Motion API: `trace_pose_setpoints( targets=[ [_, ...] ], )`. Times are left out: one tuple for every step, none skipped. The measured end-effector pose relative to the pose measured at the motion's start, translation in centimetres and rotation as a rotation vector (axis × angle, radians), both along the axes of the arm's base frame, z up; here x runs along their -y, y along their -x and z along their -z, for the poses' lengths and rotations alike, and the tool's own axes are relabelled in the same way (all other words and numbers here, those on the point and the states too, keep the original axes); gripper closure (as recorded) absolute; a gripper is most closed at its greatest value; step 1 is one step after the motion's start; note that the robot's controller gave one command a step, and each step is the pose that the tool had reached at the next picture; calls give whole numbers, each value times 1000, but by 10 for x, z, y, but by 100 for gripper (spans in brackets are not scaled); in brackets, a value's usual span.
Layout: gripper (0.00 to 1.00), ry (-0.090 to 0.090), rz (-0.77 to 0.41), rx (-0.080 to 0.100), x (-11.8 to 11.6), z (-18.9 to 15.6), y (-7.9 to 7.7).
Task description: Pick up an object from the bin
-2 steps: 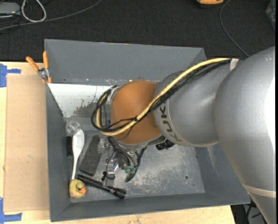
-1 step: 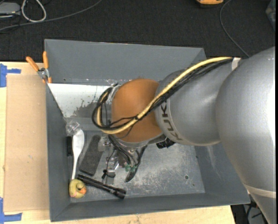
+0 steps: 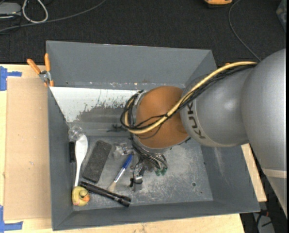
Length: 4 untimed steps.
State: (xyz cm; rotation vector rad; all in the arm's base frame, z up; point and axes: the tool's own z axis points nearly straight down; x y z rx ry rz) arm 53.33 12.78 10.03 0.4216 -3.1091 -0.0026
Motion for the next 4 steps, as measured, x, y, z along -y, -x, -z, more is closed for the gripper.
trace_pose_setpoints(
  targets=[
    [0, 0, -61, 2, -63, -5, -4],
    [0, 2, -239, -3, -5, -1, -17],
    [0, -1, -346, 2, -36, 17, -26],
    [100, 2, -473, -2, 53, 30, -54]
  ],
)
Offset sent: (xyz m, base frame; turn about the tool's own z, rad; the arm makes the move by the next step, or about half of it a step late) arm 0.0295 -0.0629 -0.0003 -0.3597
